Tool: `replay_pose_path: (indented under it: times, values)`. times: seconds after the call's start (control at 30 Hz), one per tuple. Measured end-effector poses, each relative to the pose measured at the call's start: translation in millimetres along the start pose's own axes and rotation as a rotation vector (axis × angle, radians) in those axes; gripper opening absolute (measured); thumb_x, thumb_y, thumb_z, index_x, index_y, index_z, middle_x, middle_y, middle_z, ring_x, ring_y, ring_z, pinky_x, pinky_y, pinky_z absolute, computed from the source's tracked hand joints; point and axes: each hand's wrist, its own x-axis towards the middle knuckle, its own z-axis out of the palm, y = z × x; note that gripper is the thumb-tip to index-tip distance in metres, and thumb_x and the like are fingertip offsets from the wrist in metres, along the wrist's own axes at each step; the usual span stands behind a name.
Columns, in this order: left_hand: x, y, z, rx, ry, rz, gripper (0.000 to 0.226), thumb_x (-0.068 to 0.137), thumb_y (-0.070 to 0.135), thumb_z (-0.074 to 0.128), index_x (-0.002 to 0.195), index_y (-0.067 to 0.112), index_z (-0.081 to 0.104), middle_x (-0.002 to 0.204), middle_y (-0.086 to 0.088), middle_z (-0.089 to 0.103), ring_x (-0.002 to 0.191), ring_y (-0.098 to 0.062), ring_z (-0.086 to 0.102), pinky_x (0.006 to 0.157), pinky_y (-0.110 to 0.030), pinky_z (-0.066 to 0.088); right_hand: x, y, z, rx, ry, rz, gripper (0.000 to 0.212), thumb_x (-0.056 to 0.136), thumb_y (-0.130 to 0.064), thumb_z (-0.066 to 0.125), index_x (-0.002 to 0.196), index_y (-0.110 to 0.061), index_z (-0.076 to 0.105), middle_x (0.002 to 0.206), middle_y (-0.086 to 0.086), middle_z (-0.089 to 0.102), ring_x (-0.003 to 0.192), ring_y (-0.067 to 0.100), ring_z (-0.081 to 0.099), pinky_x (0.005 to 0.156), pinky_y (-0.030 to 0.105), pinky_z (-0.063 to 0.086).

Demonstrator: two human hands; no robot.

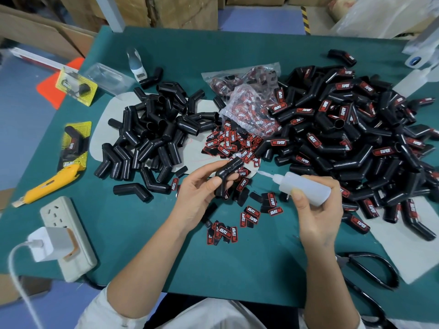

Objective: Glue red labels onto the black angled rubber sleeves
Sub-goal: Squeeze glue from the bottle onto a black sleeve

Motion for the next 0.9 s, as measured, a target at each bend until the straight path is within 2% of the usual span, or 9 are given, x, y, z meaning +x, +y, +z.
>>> replay_pose_path:
  times: [0.1, 0.17, 0.27, 0.43, 0.53, 0.63, 0.77, 0.83, 0.9]
  values:
    - [0, 1, -2, -0.019, 0.02, -0.008, 0.034, 0.096, 0.016, 0.073, 0.13, 0.013, 0.073, 0.127, -0.023, 0.072, 0.117, -0.032, 0.072, 0.097, -0.031, 0.058, 5, 0, -2, 0.115, 0.012, 0.1, 0.025, 0.092, -0.035, 0.077, 0.11, -0.043, 0.061, 0.11, -0.012, 0.071, 0.093, 0.009, 0.072, 0.08, 0.02, 0.056]
    - [0, 0, -3, -0.014, 0.046, -0.027, 0.032, 0.099, 0.007, 0.064, 0.129, 0.012, 0.073, 0.125, -0.023, 0.073, 0.116, -0.031, 0.072, 0.097, -0.03, 0.058, 7, 4, -1, 0.058, 0.001, 0.154, 0.031, 0.088, -0.04, 0.083, 0.108, -0.042, 0.059, 0.107, -0.009, 0.071, 0.095, 0.015, 0.073, 0.079, 0.021, 0.057]
    - [0, -1, -3, 0.021, 0.057, -0.031, 0.037, 0.097, 0.003, 0.064, 0.132, 0.009, 0.071, 0.125, -0.022, 0.072, 0.114, -0.029, 0.071, 0.1, -0.03, 0.056, 5, 16, 9, -0.101, -0.053, 0.184, 0.036, 0.084, -0.039, 0.081, 0.106, -0.054, 0.057, 0.106, -0.022, 0.069, 0.095, 0.001, 0.068, 0.08, 0.015, 0.053]
    - [-2, 0, -2, 0.221, 0.118, 0.015, 0.041, 0.092, -0.001, 0.072, 0.127, 0.02, 0.075, 0.124, -0.015, 0.073, 0.11, -0.024, 0.072, 0.101, -0.027, 0.053, 9, 29, 27, -0.317, -0.111, 0.146, 0.043, 0.091, -0.03, 0.081, 0.112, -0.058, 0.056, 0.114, -0.029, 0.068, 0.108, 0.003, 0.066, 0.088, 0.008, 0.045]
    - [-1, -4, -4, 0.392, 0.194, 0.042, 0.044, 0.097, -0.01, 0.066, 0.127, 0.021, 0.075, 0.125, -0.018, 0.068, 0.1, -0.022, 0.075, 0.095, -0.024, 0.055, 14, 34, 34, -0.381, -0.128, 0.169, 0.038, 0.095, -0.033, 0.078, 0.111, -0.055, 0.052, 0.112, -0.03, 0.066, 0.107, 0.0, 0.065, 0.087, 0.012, 0.048]
    - [0, -7, -3, 0.475, 0.221, 0.046, 0.045, 0.099, -0.012, 0.062, 0.13, 0.02, 0.068, 0.11, -0.009, 0.07, 0.088, -0.022, 0.073, 0.088, -0.028, 0.059, 14, 36, 36, -0.51, -0.12, 0.131, 0.032, 0.097, -0.037, 0.074, 0.115, -0.044, 0.048, 0.103, -0.03, 0.064, 0.098, 0.001, 0.06, 0.082, 0.028, 0.047]
    - [0, -8, -1, 0.492, 0.229, 0.071, 0.033, 0.097, -0.014, 0.062, 0.115, 0.014, 0.059, 0.098, -0.004, 0.068, 0.079, -0.02, 0.071, 0.078, -0.029, 0.06, 13, 35, 34, -0.619, -0.091, 0.06, 0.037, 0.095, -0.03, 0.076, 0.118, -0.031, 0.048, 0.104, -0.012, 0.062, 0.097, 0.013, 0.052, 0.083, 0.041, 0.047]
    - [-2, -8, -2, 0.509, 0.211, 0.073, 0.03, 0.097, -0.011, 0.064, 0.112, 0.016, 0.061, 0.092, 0.001, 0.072, 0.078, -0.019, 0.07, 0.08, -0.029, 0.059, 12, 35, 33, -0.634, -0.107, 0.063, 0.039, 0.095, -0.028, 0.077, 0.125, -0.02, 0.054, 0.112, -0.003, 0.068, 0.103, 0.019, 0.056, 0.089, 0.044, 0.05]
    - [-4, -5, -2, 0.516, 0.209, 0.079, 0.031, 0.097, -0.006, 0.066, 0.112, 0.021, 0.065, 0.096, 0.001, 0.074, 0.083, -0.019, 0.073, 0.084, -0.029, 0.06, 8, 33, 30, -0.622, -0.123, 0.08, 0.047, 0.094, -0.028, 0.077, 0.133, -0.017, 0.053, 0.126, -0.001, 0.066, 0.115, 0.021, 0.058, 0.097, 0.039, 0.048]
